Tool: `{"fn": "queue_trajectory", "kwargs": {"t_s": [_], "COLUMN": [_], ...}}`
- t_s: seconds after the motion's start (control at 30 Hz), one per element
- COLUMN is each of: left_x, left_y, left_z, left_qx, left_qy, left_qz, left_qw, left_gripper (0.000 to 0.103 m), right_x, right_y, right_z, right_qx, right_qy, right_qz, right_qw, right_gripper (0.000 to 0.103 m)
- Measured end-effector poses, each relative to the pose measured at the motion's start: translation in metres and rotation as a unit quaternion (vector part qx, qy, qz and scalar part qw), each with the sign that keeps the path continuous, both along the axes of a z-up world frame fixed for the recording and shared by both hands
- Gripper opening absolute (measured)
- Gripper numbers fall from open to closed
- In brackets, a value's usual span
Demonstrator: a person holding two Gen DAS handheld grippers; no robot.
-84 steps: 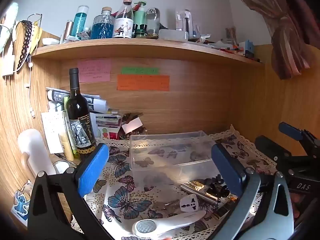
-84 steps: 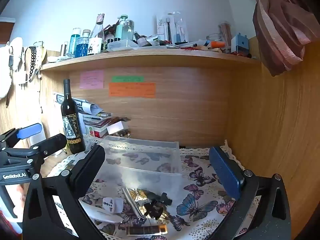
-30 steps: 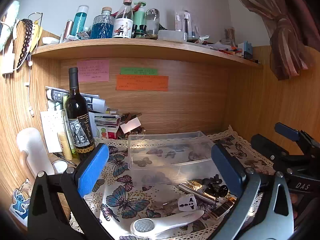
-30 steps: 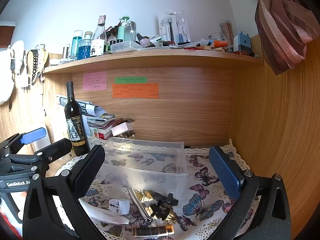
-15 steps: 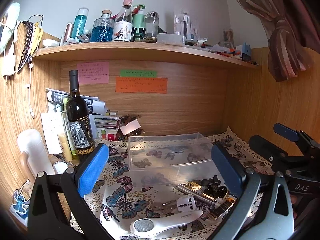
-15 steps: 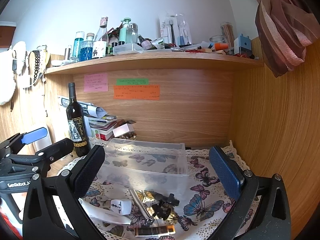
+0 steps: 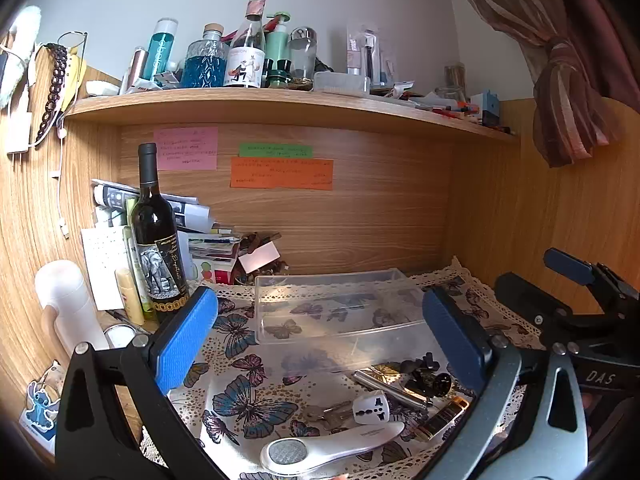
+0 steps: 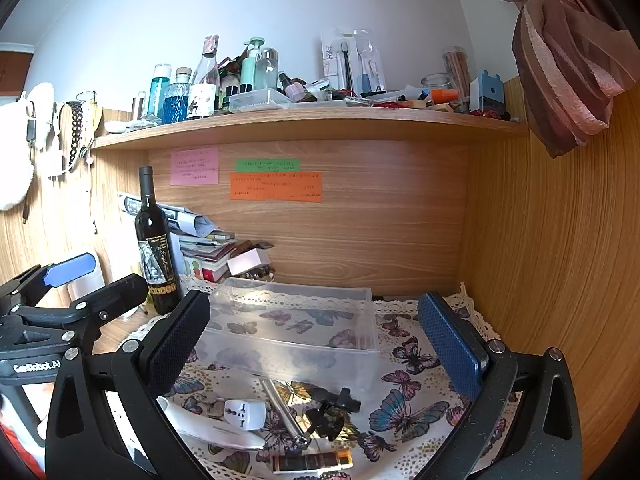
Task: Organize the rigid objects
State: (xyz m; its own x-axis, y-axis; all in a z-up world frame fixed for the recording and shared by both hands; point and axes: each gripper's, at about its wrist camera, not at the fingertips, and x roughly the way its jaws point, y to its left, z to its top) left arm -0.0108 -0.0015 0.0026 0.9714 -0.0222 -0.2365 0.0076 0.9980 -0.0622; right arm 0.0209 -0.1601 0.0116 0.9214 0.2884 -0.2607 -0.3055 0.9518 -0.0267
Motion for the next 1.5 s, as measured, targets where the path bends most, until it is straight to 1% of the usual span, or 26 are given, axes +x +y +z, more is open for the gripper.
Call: {"fn": "queue_trajectory", "kwargs": {"t_s": [0.33, 0.47, 0.5, 0.53, 0.57, 0.6, 0.63, 0.7, 0.77, 0.87, 0.9, 1.0, 1.13, 1.2, 1.3, 1.37, 1.4, 1.5], "left_x": [0.002, 0.007, 0.008, 0.010, 0.012, 0.015, 0.019, 0.022, 0.025, 0.025, 0.024, 0.022, 0.017, 0.015, 0.014, 0.015, 0.017, 0.025], "left_y": [0.001, 0.004, 0.005, 0.006, 0.007, 0.008, 0.010, 0.014, 0.017, 0.019, 0.019, 0.021, 0.023, 0.021, 0.015, 0.015, 0.017, 0.031], "left_z": [-0.002, -0.010, -0.014, -0.018, -0.023, -0.028, -0.036, -0.047, -0.061, -0.080, -0.087, -0.106, -0.121, -0.126, -0.134, -0.140, -0.143, -0.152], "left_qx": [-0.002, 0.001, 0.002, 0.004, 0.006, 0.008, 0.007, 0.004, 0.003, 0.009, 0.011, 0.005, -0.015, -0.018, -0.002, 0.005, 0.007, 0.002], "left_qy": [0.008, 0.018, 0.024, 0.033, 0.044, 0.058, 0.076, 0.099, 0.126, 0.154, 0.162, 0.198, 0.232, 0.239, 0.245, 0.253, 0.259, 0.280], "left_qz": [-0.004, -0.003, -0.002, -0.001, -0.001, -0.001, -0.004, -0.008, -0.010, -0.009, -0.008, -0.007, -0.007, -0.008, -0.006, 0.001, 0.006, 0.024], "left_qw": [1.0000, 0.9998, 0.9997, 0.9994, 0.9990, 0.9983, 0.9971, 0.9950, 0.9919, 0.9879, 0.9866, 0.9801, 0.9727, 0.9709, 0.9696, 0.9675, 0.9659, 0.9596], "left_gripper": [0.103, 0.103, 0.102, 0.096, 0.093, 0.089, 0.088, 0.087, 0.087, 0.087, 0.087, 0.087, 0.087, 0.087, 0.087, 0.085, 0.080, 0.073], "right_x": [0.006, 0.010, 0.011, 0.013, 0.015, 0.017, 0.021, 0.027, 0.035, 0.040, 0.040, 0.038, 0.036, 0.034, 0.031, 0.028, 0.028, 0.030], "right_y": [0.000, -0.003, -0.005, -0.006, -0.008, -0.010, -0.011, -0.014, -0.017, -0.017, -0.017, -0.018, -0.022, -0.023, -0.021, -0.016, -0.014, -0.009], "right_z": [-0.003, -0.008, -0.011, -0.013, -0.017, -0.021, -0.025, -0.035, -0.048, -0.066, -0.070, -0.084, -0.101, -0.109, -0.117, -0.122, -0.123, -0.128], "right_qx": [0.002, 0.000, -0.003, -0.006, -0.008, -0.012, -0.016, -0.021, -0.023, -0.035, -0.039, -0.044, -0.040, -0.038, -0.040, -0.046, -0.047, -0.052], "right_qy": [0.017, 0.024, 0.026, 0.031, 0.038, 0.047, 0.059, 0.086, 0.122, 0.161, 0.168, 0.189, 0.222, 0.237, 0.252, 0.258, 0.260, 0.271], "right_qz": [0.008, 0.001, -0.002, -0.006, -0.008, -0.011, -0.012, -0.011, -0.003, 0.004, 0.005, 0.007, 0.012, 0.019, 0.033, 0.041, 0.044, 0.053], "right_qw": [1.000, 1.000, 1.000, 0.999, 0.999, 0.999, 0.998, 0.996, 0.992, 0.986, 0.985, 0.981, 0.974, 0.971, 0.966, 0.964, 0.964, 0.960], "right_gripper": [0.103, 0.103, 0.103, 0.103, 0.101, 0.096, 0.090, 0.085, 0.083, 0.080, 0.079, 0.079, 0.079, 0.079, 0.079, 0.079, 0.079, 0.080]}}
